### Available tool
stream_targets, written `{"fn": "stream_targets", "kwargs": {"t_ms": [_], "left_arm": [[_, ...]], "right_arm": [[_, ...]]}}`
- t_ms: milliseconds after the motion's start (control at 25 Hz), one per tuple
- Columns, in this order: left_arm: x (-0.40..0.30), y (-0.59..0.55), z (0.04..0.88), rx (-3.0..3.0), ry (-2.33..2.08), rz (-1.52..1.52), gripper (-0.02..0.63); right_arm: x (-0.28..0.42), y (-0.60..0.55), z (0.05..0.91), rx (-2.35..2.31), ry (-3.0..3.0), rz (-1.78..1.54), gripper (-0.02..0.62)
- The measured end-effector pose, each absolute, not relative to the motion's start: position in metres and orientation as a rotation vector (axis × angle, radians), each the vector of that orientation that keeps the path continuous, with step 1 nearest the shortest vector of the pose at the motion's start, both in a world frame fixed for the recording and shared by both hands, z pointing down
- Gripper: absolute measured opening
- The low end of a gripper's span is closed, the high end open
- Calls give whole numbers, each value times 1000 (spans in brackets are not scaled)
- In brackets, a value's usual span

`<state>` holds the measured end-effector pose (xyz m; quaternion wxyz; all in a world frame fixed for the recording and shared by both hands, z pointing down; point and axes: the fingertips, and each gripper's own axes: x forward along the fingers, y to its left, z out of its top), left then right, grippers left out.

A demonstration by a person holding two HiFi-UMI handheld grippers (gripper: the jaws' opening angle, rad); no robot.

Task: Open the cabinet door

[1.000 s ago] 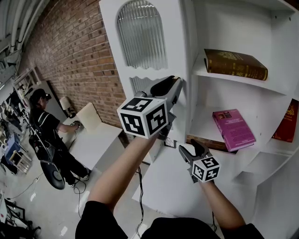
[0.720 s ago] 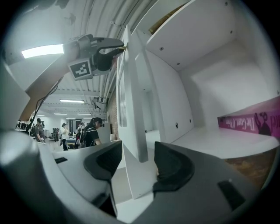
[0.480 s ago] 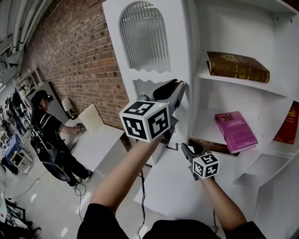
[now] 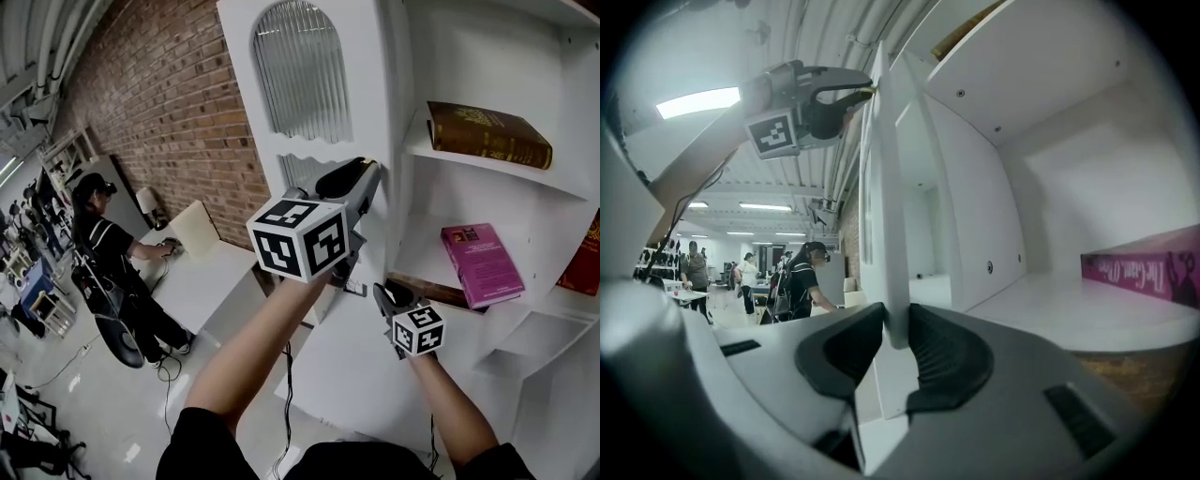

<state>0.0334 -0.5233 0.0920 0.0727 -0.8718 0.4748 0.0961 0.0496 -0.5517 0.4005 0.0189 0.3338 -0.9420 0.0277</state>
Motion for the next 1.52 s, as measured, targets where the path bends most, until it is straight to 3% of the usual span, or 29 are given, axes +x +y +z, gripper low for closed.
{"fn": "stream_targets", "kwargs": {"t_ms": [240,1520], "left_arm": [[29,-511,93,-2632,1424,202,86],[-22,-436,90,-2725,1330,325,80]], "right_arm": [[45,-535,401,1066,-2943,96,83],[1,-456,398,1281,-2807,128,71]]}}
